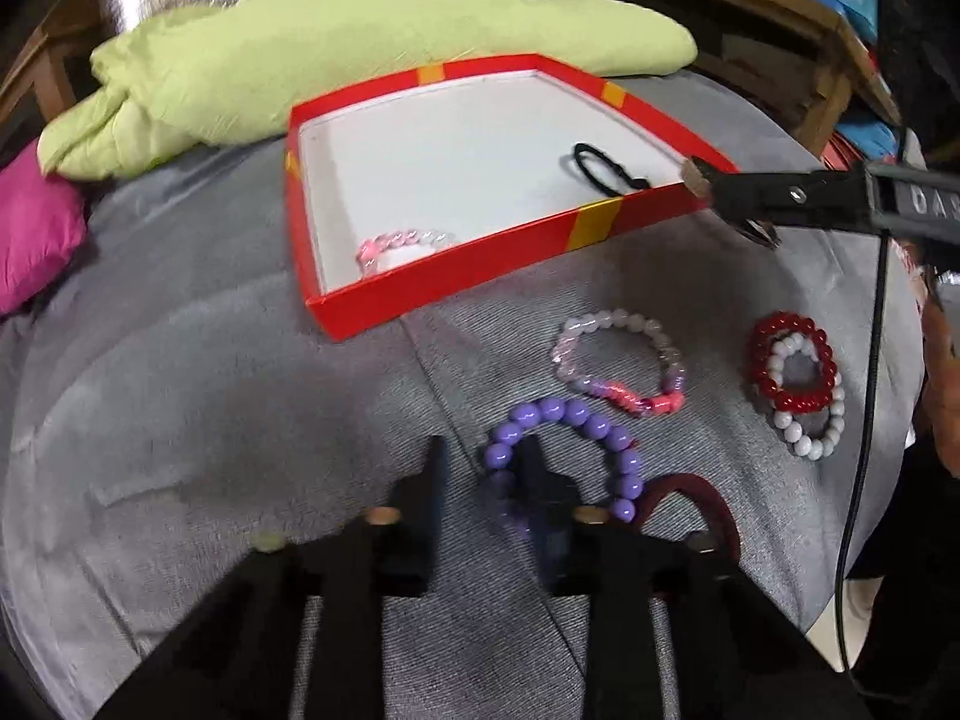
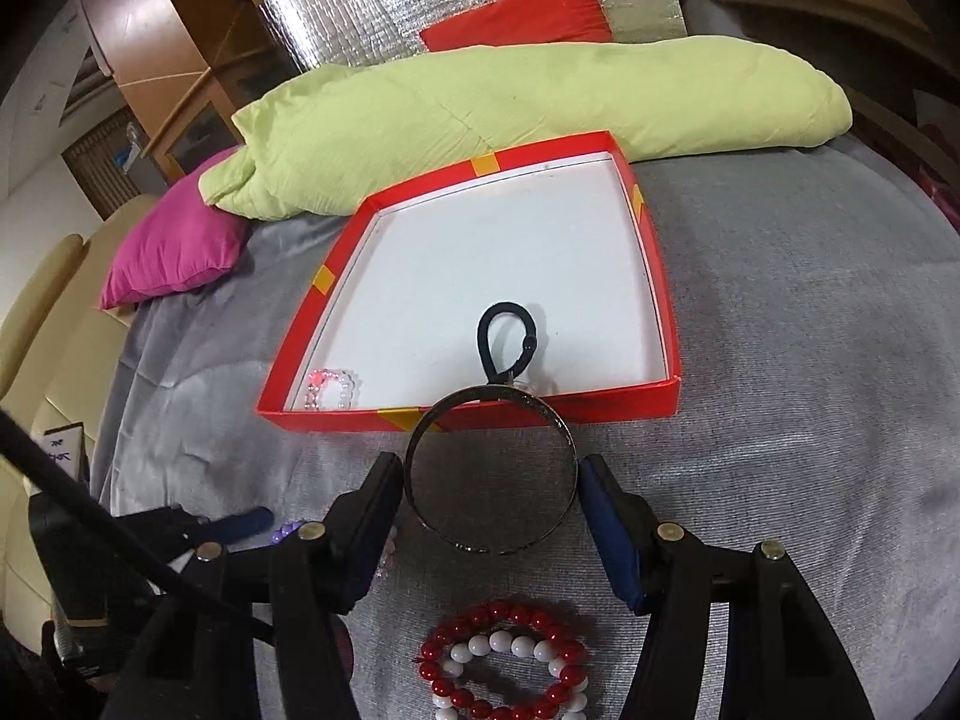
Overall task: Organize jewelry
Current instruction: 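Grasp the purple bead bracelet with the left tool while the right tool carries the bangle to the box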
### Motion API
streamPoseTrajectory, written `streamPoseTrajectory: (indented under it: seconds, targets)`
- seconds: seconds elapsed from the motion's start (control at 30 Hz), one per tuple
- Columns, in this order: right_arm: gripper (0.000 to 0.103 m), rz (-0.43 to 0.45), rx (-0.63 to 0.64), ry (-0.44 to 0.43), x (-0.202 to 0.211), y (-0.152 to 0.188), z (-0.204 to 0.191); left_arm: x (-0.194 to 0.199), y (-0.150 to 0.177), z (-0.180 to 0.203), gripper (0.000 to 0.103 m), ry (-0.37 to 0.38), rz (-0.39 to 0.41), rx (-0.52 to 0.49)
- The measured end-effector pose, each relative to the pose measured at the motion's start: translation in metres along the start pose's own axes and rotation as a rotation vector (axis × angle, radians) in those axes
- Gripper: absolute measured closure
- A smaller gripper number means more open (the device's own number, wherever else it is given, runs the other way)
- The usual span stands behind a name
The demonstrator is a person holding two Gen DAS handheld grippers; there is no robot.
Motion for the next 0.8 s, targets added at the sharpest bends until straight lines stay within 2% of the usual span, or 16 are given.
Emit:
streamPoseTrajectory:
  seconds: [0.07, 0.3, 0.63, 0.8]
  targets:
    - [0.039, 0.009, -0.011, 0.000, 0.002, -0.001, 0.002, 0.003, -0.002, 0.004, 0.092, -0.045, 0.016, -0.034]
    - [0.039, 0.071, -0.037, -0.032, 0.017, -0.009, 0.004, 0.033, -0.012, 0.008, 0.093, -0.019, 0.138, -0.040]
    - [0.039, 0.164, -0.075, -0.073, 0.017, -0.039, -0.002, 0.070, -0.049, -0.012, 0.093, -0.009, 0.354, 0.055]
    - [0.039, 0.173, -0.081, -0.102, -0.002, -0.067, -0.007, 0.055, -0.086, -0.029, 0.093, -0.028, 0.385, 0.128]
Point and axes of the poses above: each gripper's, at about its wrist camera, not at the fingertips, and x roughly against the way its jaws point, z to its right, y to its underside, the point moved 4 cm from there along -x, roughly the way its jaws point, and after that the axes turned 5 degrees about -x, right-handed, at the moved point
